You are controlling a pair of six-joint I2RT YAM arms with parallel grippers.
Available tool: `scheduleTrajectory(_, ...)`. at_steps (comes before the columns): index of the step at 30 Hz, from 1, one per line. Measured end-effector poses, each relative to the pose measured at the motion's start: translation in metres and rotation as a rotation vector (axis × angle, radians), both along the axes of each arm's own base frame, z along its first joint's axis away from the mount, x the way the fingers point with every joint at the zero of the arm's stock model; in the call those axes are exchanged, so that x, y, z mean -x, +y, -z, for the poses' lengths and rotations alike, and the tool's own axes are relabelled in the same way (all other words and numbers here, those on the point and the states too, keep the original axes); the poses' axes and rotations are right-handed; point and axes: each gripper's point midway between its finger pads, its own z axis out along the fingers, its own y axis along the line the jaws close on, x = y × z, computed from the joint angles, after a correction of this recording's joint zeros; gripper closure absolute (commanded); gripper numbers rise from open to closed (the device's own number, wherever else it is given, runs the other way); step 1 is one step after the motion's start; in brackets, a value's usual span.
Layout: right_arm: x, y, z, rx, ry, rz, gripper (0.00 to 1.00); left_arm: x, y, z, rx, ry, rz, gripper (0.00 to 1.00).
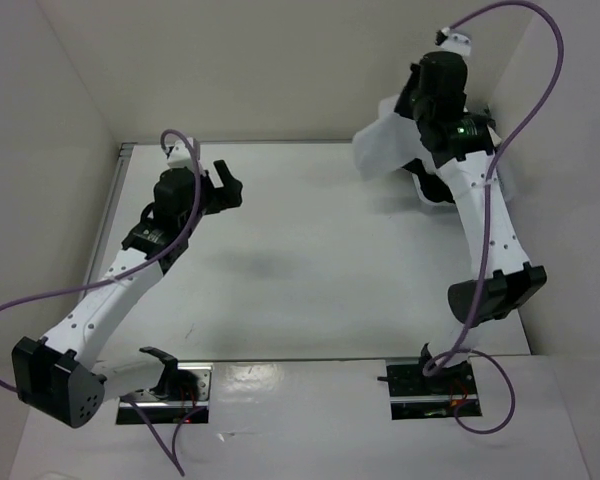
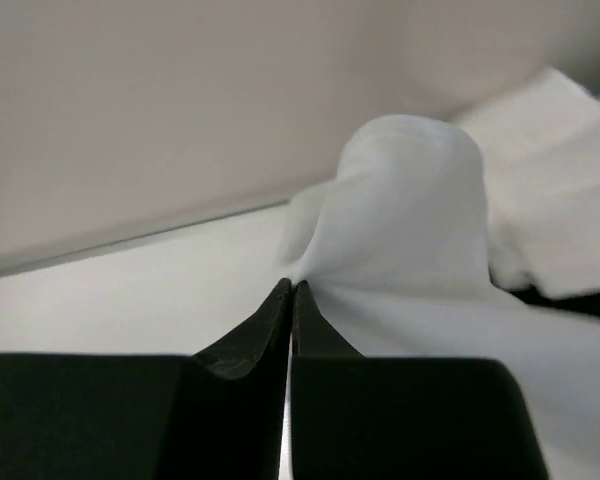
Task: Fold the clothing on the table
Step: Move the skirt to the center of the board, then flatten the skirt out
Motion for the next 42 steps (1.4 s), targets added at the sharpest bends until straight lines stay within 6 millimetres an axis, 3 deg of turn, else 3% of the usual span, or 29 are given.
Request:
scheduleTrajectory(3,0.033,0.083,-0.055,-0.023,-0.119,-0.207,1.00,0.007,0.001,-0.009,0.012,-0.025,0.007,0.01)
scheduleTrajectory(6,0.073,0.154,-0.093,-0.056,-0.201,-0.418,1.00,0.020,0.004,-0.015,0.021,-0.042,0.014,0.01)
scheduleTrajectory(9,0.102,0.199,-0.104,-0.074,-0.225,-0.562,1.00,0.034,0.006,-0.022,0.035,-0.065,0.022,0.01)
scheduleTrajectory(11,0.111,0.221,-0.093,-0.067,-0.202,-0.625,1.00,0.044,0.008,-0.026,0.053,-0.080,0.026,0.01)
scheduleTrajectory(12,0.112,0.230,-0.081,-0.058,-0.177,-0.643,0.72,0.050,0.010,-0.028,0.062,-0.087,0.028,0.01)
scheduleTrajectory(14,0.109,0.242,-0.046,-0.033,-0.101,-0.657,0.36,0.059,0.012,-0.030,0.074,-0.101,0.032,0.01)
scheduleTrajectory(15,0.105,0.246,-0.024,-0.014,-0.062,-0.655,0.13,0.064,0.014,-0.030,0.078,-0.105,0.033,0.01)
scheduleTrajectory(17,0.096,0.246,0.035,0.042,0.051,-0.629,0.10,0.071,0.015,-0.025,0.083,-0.104,0.036,0.01)
scheduleTrajectory(20,0.093,0.236,0.139,0.148,0.265,-0.568,0.03,0.079,0.017,-0.013,0.098,-0.083,0.037,0.01)
scheduleTrajectory(22,0.098,0.224,0.192,0.213,0.379,-0.531,0.03,0.081,0.015,-0.006,0.103,-0.068,0.046,0.01)
scheduleTrajectory(25,0.110,0.201,0.238,0.287,0.483,-0.472,0.03,0.081,0.008,0.008,0.116,-0.032,0.069,0.01)
scheduleTrajectory(29,0.117,0.190,0.242,0.297,0.482,-0.452,0.03,0.074,-0.009,0.044,0.094,0.066,0.117,0.01)
scheduleTrajectory(33,0.120,0.189,0.208,0.260,0.393,-0.465,0.03,0.062,-0.030,0.109,0.045,0.268,0.139,0.01)
scheduleTrajectory(37,0.122,0.189,0.172,0.218,0.295,-0.485,0.03,0.068,-0.035,0.169,-0.018,0.452,0.114,0.01)
scheduleTrajectory(39,0.124,0.188,0.161,0.209,0.266,-0.491,0.03,0.077,-0.028,0.175,-0.018,0.468,0.075,0.01)
scheduleTrajectory(42,0.129,0.185,0.160,0.205,0.254,-0.500,0.04,0.092,-0.003,0.161,0.058,0.393,-0.011,0.01)
